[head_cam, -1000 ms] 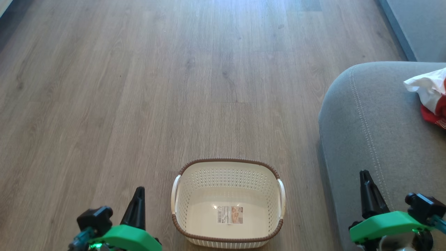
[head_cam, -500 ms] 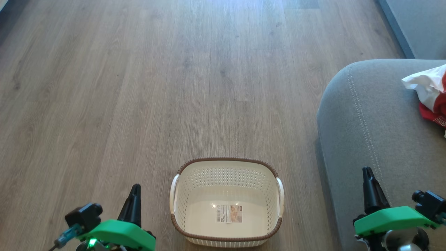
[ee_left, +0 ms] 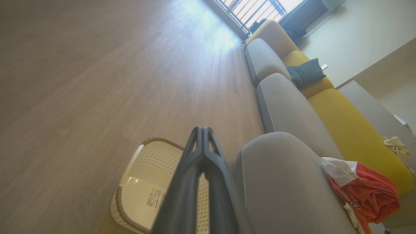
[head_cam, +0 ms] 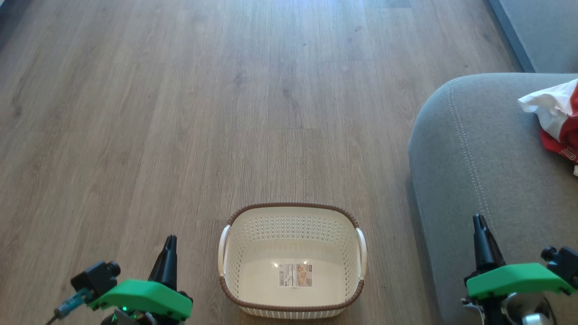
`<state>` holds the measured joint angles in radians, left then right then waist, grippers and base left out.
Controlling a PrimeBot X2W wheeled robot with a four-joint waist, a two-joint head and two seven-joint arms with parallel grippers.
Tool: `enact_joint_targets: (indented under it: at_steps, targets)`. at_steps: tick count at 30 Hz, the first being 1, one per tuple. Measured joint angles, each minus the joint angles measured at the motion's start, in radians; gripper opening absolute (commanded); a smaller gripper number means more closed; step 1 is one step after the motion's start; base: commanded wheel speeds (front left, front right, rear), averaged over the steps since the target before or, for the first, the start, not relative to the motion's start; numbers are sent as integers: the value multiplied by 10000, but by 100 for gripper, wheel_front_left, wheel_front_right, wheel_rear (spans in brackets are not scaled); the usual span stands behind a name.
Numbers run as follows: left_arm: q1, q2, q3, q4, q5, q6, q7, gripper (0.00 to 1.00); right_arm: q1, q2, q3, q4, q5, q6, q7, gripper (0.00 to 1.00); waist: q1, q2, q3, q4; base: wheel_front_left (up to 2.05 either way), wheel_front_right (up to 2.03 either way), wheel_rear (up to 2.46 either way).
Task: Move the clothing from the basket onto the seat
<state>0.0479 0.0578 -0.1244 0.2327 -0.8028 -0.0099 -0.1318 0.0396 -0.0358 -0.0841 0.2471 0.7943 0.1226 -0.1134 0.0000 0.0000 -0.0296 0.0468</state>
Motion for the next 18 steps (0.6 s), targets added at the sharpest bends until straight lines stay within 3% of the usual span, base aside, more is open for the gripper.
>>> enact_joint_targets:
  at_steps: [18]
  targets:
    - [-198, 6, 359, 90, -1956, -280, 514, 0, -192, 0, -96, 59, 1896, 0, 527, 0, 0, 0, 78, -112, 0, 0, 0]
